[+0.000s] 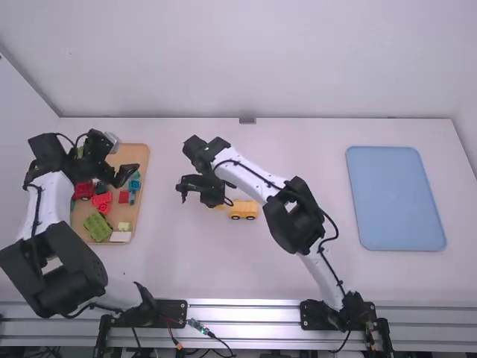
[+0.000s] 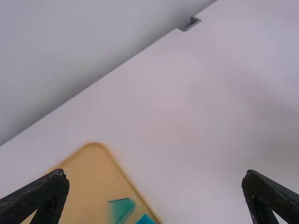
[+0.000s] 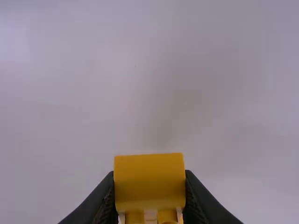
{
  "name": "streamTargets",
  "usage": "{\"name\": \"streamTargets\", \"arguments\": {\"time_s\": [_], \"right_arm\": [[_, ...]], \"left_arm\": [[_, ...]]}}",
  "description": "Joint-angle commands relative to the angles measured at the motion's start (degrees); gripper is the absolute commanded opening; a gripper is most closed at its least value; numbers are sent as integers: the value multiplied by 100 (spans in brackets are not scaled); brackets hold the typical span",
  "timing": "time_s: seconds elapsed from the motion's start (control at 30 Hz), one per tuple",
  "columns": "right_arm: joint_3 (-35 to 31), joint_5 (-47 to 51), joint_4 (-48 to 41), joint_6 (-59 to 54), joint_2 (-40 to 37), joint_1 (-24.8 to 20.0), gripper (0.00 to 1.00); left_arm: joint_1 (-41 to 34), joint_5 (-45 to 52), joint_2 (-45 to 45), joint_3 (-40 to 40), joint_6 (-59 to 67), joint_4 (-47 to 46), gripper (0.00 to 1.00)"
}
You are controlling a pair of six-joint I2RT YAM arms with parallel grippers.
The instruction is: Assemble lego blocks to make yellow taxi
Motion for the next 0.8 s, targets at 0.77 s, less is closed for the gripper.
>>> {"name": "streamTargets", "arguments": {"time_s": [0.77], "right_arm": [[175, 155, 348, 374, 509, 271, 0]], "left_arm": [[291, 879, -141, -11, 229, -73, 99]]}}
